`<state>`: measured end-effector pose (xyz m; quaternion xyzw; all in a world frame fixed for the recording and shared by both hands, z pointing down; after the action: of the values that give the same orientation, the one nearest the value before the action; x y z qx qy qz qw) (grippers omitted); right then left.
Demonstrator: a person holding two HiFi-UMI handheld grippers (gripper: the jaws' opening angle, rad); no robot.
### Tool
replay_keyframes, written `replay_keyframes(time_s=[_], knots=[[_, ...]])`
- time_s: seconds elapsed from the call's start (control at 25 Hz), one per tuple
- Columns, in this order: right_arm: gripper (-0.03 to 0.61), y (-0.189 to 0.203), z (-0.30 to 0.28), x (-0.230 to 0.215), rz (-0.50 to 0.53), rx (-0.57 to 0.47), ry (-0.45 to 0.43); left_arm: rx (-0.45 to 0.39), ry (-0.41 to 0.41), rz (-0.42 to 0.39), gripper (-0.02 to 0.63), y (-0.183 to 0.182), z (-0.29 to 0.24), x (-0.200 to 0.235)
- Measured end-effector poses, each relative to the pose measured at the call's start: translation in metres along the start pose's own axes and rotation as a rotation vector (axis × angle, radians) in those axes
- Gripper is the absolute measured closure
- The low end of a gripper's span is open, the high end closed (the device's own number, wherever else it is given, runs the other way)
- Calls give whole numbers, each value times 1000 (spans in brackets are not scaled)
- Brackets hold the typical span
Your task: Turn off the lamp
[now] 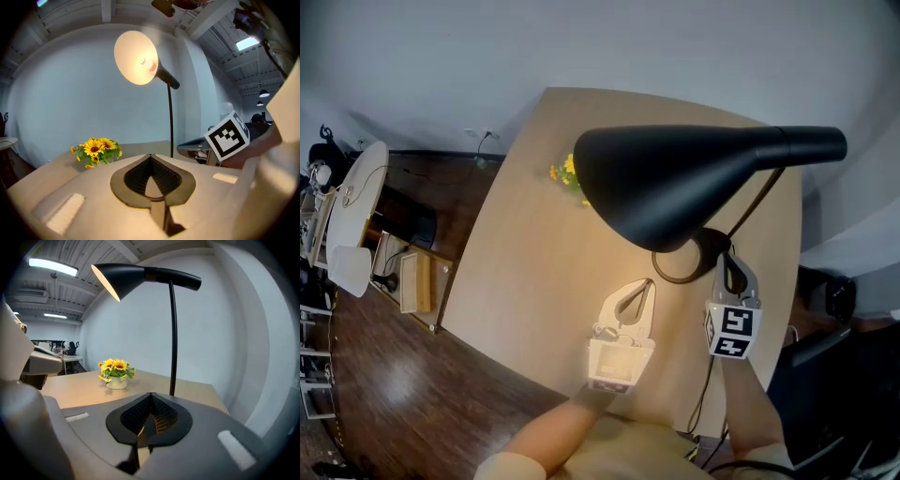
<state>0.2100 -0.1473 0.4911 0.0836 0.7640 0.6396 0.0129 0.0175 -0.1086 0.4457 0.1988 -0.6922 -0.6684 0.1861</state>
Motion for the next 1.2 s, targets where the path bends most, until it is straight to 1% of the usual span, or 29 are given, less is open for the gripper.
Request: replay_keyframes(time_s=[0.32, 0.56, 0.76, 1.0, 1.2], knots=[[579, 33, -24, -7, 15, 59, -38, 92, -13, 16, 619, 40, -37, -3], [580, 47, -47, -11, 28, 83, -61, 138, 2, -13, 618, 49, -59, -8], [579, 58, -58, -13, 32, 105, -67, 130, 27, -5, 618, 58, -74, -16], [579, 68, -65, -14, 28, 128, -62, 148, 36, 9, 619, 64, -82, -18], [580, 76, -75, -16, 28, 170, -70, 158, 34, 10, 619, 67, -86, -18]])
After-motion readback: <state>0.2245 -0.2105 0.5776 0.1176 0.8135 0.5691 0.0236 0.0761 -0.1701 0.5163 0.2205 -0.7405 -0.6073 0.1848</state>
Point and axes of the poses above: the fingertips, and each gripper's own axes: z backward along the fingers, x to its left, y out of its underside, the point moved 6 cm from there along z, backward along the fingers, and after that the axes turned 11 degrees about -x, right-handed, at the moved point
